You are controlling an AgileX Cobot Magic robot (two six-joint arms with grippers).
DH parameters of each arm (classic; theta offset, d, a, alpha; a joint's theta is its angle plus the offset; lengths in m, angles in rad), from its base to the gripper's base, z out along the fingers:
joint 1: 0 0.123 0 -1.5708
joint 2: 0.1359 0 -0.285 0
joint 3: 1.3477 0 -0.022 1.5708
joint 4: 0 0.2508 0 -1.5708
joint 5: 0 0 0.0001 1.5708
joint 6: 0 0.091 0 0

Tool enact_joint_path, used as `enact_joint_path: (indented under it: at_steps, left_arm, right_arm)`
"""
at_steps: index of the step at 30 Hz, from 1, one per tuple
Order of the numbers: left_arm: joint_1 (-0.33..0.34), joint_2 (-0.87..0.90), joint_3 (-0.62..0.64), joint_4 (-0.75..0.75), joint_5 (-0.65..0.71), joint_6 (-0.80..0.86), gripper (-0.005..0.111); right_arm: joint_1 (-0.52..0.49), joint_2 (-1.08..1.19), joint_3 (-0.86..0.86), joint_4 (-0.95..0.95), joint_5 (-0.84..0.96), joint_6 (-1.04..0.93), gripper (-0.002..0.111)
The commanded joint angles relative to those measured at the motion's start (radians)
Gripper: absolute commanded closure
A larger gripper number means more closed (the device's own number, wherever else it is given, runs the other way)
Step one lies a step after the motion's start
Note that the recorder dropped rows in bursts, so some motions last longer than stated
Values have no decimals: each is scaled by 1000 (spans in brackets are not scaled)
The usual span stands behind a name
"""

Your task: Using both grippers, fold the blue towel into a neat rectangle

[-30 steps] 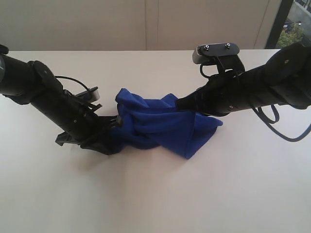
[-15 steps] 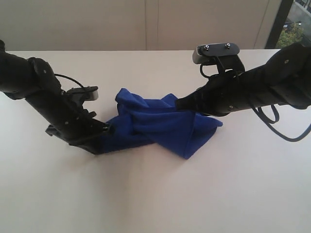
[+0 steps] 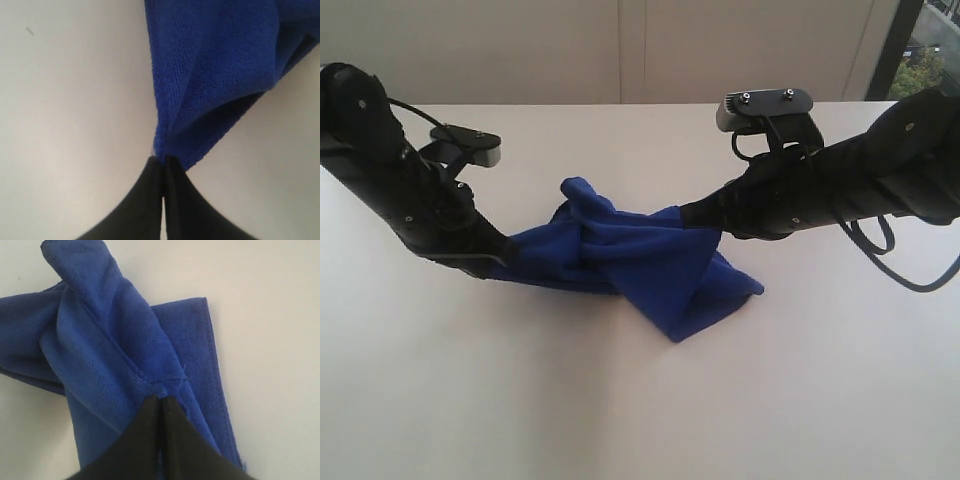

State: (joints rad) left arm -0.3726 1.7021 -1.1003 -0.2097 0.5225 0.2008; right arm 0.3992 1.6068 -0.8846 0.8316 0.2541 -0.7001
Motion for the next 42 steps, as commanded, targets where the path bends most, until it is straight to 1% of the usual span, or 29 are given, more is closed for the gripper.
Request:
enact_joint_path:
  at_steps: [1,6,14,17,19,22,24,29,33,38,39,42]
  left_arm:
    - [3,-20,6,7,27,0,107]
    - [3,-20,6,3,22,-7,107]
    - [3,-25,6,12,17,-10,107]
    - [3,-69,10,37,28,-11,107]
    - [3,-121,27,46,28,-11,107]
    - [3,-222,45,90,69,-16,107]
    - [3,-293,52,128,108,-19,107]
    - [3,-489,54,233,203,-19,107]
    - [3,-610,54,344,282,-52,107]
    - [3,-693,54,562,366,-211,107]
    - [3,-701,54,589,373,-236,107]
    - [3,-705,54,597,375,-249,107]
  right_arm:
    - [-2,-8,1,2,-5,-2,108]
    - [-2,-8,1,2,-27,-2,108]
    - [-2,-30,1,2,12,7,108]
    - [-2,-91,1,-8,12,7,108]
    - [-2,-148,1,-49,21,17,108]
    - [-2,-247,1,-184,76,115,108]
    - [-2,-319,1,-320,132,214,108]
    - [-2,-489,1,-763,324,527,108]
    - [-2,-620,1,-1003,479,706,108]
    - [-2,-740,1,-1213,586,845,108]
    - [-2,-754,1,-1233,595,864,108]
    - [-2,-771,1,-1248,597,889,108]
